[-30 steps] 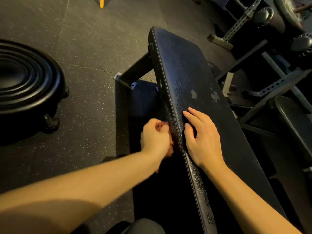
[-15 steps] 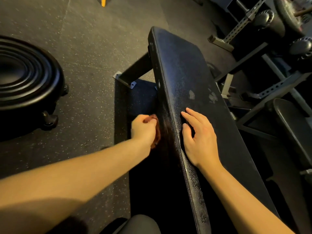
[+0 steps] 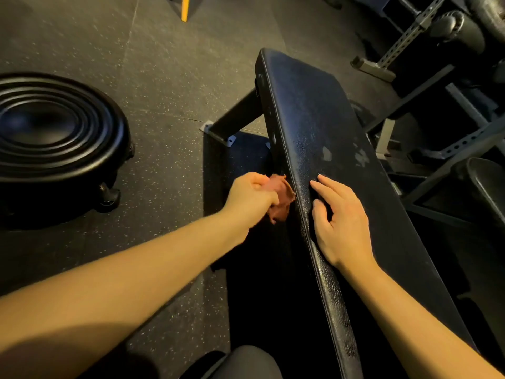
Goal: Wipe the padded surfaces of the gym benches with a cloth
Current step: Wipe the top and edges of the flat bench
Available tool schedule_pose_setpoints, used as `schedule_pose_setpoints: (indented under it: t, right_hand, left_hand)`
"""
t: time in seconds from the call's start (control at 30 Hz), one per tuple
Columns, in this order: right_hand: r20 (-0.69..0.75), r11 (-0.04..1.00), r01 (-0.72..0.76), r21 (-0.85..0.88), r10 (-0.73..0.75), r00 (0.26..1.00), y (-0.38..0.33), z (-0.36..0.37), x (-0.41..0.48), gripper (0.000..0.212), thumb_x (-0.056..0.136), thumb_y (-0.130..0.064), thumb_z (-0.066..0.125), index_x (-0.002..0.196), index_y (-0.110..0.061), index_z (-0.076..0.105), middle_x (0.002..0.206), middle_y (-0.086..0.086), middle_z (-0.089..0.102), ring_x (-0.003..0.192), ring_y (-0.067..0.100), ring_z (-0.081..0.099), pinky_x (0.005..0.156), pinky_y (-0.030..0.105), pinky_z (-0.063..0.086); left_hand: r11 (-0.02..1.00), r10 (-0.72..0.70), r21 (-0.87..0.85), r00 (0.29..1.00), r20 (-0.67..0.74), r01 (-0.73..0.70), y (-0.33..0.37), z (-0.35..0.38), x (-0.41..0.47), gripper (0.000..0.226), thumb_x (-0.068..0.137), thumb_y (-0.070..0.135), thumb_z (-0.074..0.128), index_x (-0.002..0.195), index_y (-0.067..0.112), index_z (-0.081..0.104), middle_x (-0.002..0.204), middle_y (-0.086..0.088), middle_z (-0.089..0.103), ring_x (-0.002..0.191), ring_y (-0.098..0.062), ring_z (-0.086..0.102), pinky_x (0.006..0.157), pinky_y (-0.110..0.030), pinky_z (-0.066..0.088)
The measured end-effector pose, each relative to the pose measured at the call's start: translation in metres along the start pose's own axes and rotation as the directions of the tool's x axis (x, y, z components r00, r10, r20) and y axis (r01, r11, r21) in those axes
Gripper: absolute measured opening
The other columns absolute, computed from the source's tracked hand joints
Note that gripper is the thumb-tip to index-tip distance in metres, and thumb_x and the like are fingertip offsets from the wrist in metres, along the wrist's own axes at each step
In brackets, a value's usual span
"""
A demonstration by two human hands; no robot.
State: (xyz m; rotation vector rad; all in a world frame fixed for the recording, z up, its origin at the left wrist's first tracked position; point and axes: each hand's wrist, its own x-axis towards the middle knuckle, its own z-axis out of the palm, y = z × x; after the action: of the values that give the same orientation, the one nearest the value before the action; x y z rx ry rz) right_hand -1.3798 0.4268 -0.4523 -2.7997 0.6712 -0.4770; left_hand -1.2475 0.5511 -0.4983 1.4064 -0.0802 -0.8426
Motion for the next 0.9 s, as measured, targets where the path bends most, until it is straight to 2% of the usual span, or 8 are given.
schedule_pose_setpoints:
  t: [0.13,0.27,0.33,0.43,0.53,0.6,0.77,0.9]
  right_hand:
    - [-0.001,1.000,-0.003,0.000,0.003,1.000,0.000,0.000,-0.001,0.038,0.100,-0.018,0.054,0.137,-0.021,0.064,0.147,-0.007,0.055,0.139,0.010,0.044,0.116,0.037,0.035]
    - [0.005,1.000,-0.006,0.005,0.006,1.000,-0.001,-0.001,0.000,0.039,0.100,-0.019,0.053,0.137,-0.022,0.063,0.147,-0.008,0.054,0.140,0.009,0.043,0.117,0.040,0.036]
    - [0.006,1.000,-0.006,0.002,0.006,1.000,-0.001,-0.001,0.000,0.039,0.100,-0.020,0.053,0.138,-0.022,0.063,0.147,-0.008,0.054,0.139,0.009,0.043,0.116,0.041,0.037]
    - [0.000,1.000,0.001,-0.003,-0.001,1.000,0.000,0.000,0.001,0.039,0.100,-0.019,0.054,0.137,-0.021,0.064,0.147,-0.007,0.055,0.139,0.010,0.044,0.116,0.040,0.037]
    - [-0.002,1.000,0.004,-0.006,-0.004,1.000,0.000,0.000,0.000,0.039,0.100,-0.019,0.053,0.137,-0.021,0.064,0.146,-0.006,0.055,0.139,0.011,0.045,0.115,0.040,0.037]
    - [0.003,1.000,0.001,-0.004,-0.001,1.000,0.000,0.000,0.000,0.038,0.100,-0.019,0.053,0.137,-0.021,0.064,0.147,-0.007,0.055,0.139,0.011,0.044,0.116,0.040,0.036]
    - [-0.005,1.000,0.011,-0.003,-0.011,1.000,0.001,0.000,0.001,0.038,0.100,-0.017,0.054,0.137,-0.021,0.064,0.146,-0.006,0.055,0.139,0.011,0.045,0.116,0.040,0.037]
    - [-0.019,1.000,0.019,0.003,-0.019,1.000,0.004,0.002,0.003,0.040,0.099,-0.019,0.049,0.135,-0.020,0.065,0.145,-0.005,0.056,0.137,0.012,0.046,0.115,0.038,0.037]
  left_hand:
    - [0.988,0.096,0.108,0.984,0.153,-0.113,-0.013,-0.011,-0.022,0.026,0.080,-0.001,0.079,0.090,0.021,0.069,0.080,0.003,0.074,0.070,-0.005,0.068,0.066,-0.018,0.051]
    - [0.951,0.274,0.184,0.952,-0.133,-0.248,0.016,-0.004,0.018,0.019,0.088,0.015,0.075,0.088,0.027,0.061,0.088,0.002,0.070,0.080,-0.012,0.066,0.069,-0.026,0.048]
    - [0.939,0.305,0.217,0.939,-0.157,-0.268,0.027,0.003,0.030,0.019,0.086,0.018,0.076,0.087,0.028,0.060,0.090,0.001,0.070,0.085,-0.017,0.068,0.073,-0.031,0.053]
    - [0.955,0.256,0.159,0.966,-0.024,-0.249,0.013,0.004,0.012,0.018,0.080,0.016,0.077,0.085,0.026,0.063,0.087,-0.003,0.074,0.083,-0.020,0.071,0.083,-0.042,0.058]
    - [0.965,0.176,0.143,0.950,0.259,-0.218,-0.019,-0.003,-0.035,0.021,0.064,0.022,0.076,0.081,0.023,0.065,0.081,-0.009,0.073,0.072,-0.018,0.065,0.076,-0.036,0.053]
    - [0.940,0.173,0.227,0.931,0.322,-0.253,-0.025,-0.006,-0.041,0.020,0.062,0.028,0.075,0.079,0.026,0.065,0.079,-0.007,0.073,0.071,-0.016,0.064,0.074,-0.035,0.053]
    - [0.934,0.294,0.226,0.955,-0.043,-0.278,0.020,0.003,0.010,0.020,0.086,0.016,0.075,0.085,0.028,0.060,0.081,0.007,0.064,0.074,-0.008,0.060,0.074,-0.030,0.045]
    - [0.914,0.351,0.223,0.936,-0.016,-0.339,-0.002,0.013,-0.015,0.016,0.082,0.020,0.076,0.089,0.029,0.064,0.082,0.007,0.069,0.078,-0.009,0.066,0.074,-0.032,0.053]
